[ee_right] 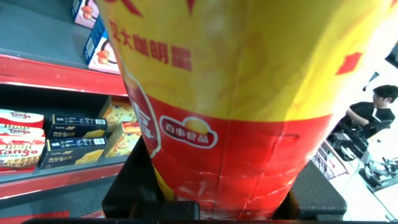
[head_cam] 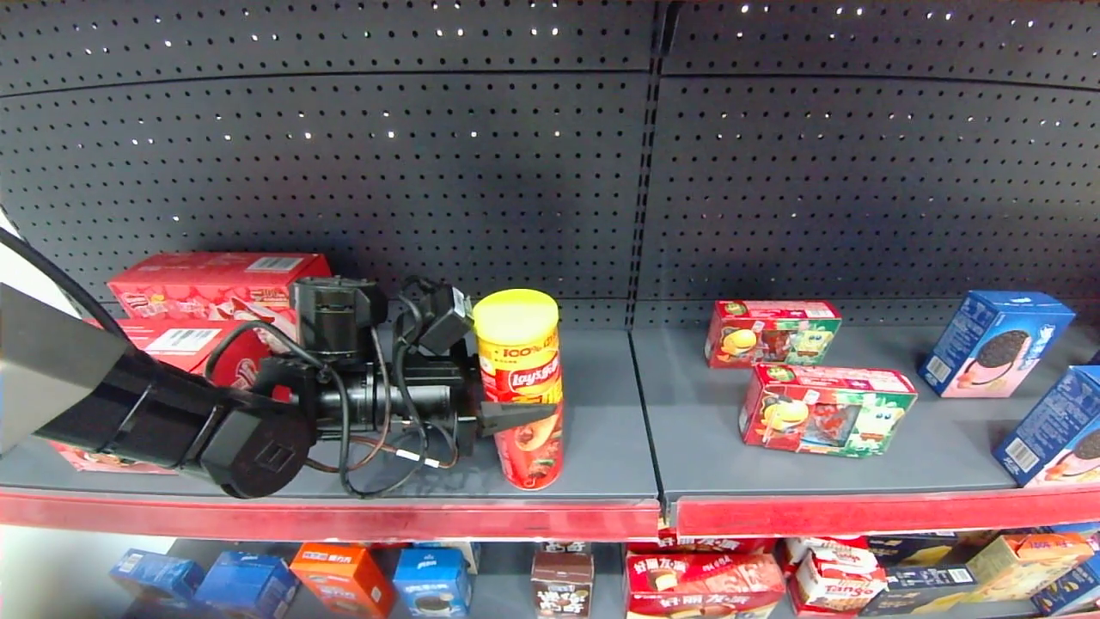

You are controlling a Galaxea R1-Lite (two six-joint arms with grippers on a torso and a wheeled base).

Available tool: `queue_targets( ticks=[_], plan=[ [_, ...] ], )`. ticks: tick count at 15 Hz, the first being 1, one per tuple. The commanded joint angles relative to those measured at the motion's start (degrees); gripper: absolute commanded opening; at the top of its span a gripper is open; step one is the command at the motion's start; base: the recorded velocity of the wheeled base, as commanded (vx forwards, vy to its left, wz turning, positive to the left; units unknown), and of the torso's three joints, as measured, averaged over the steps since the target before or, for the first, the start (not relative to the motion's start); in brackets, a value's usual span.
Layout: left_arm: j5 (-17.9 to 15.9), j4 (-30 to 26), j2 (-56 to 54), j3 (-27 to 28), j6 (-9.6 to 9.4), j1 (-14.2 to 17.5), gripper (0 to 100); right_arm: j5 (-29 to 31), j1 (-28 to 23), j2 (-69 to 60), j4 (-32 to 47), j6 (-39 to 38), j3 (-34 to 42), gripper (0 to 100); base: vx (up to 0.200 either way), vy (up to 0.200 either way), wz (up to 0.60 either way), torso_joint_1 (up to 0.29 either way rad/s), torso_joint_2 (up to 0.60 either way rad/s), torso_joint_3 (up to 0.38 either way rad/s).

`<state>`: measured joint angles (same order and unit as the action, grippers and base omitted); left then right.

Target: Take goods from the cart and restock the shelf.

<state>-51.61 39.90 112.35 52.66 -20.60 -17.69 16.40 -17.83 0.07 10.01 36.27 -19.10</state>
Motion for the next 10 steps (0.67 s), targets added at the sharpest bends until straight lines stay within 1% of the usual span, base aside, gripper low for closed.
queue_targets(
  ticks=[1,2,3,10],
  plan=[
    [0.02,-0.26,0.24,-0.02,-0.05,0.02,0,0.04,-0.01,-0.07,0.01,0.03,-0.06,0,0.0,0.0,0.0,0.0,0.0,0.0],
    [0.02,-0.26,0.24,-0.02,-0.05,0.02,0,0.04,-0.01,-0.07,0.01,0.03,-0.15,0,0.0,0.0,0.0,0.0,0.0,0.0],
    [0.02,-0.26,0.15,0.16,-0.05,0.02,100,0.04,-0.01,-0.07,0.01,0.03,-0.15,0,0.0,0.0,0.0,0.0,0.0,0.0],
    [0.11,-0.26,-0.38,0.16,0.56,0.73,100,-0.05,-0.01,-0.07,0.01,0.03,-0.23,0,0.0,0.0,0.0,0.0,0.0,0.0]
  ],
)
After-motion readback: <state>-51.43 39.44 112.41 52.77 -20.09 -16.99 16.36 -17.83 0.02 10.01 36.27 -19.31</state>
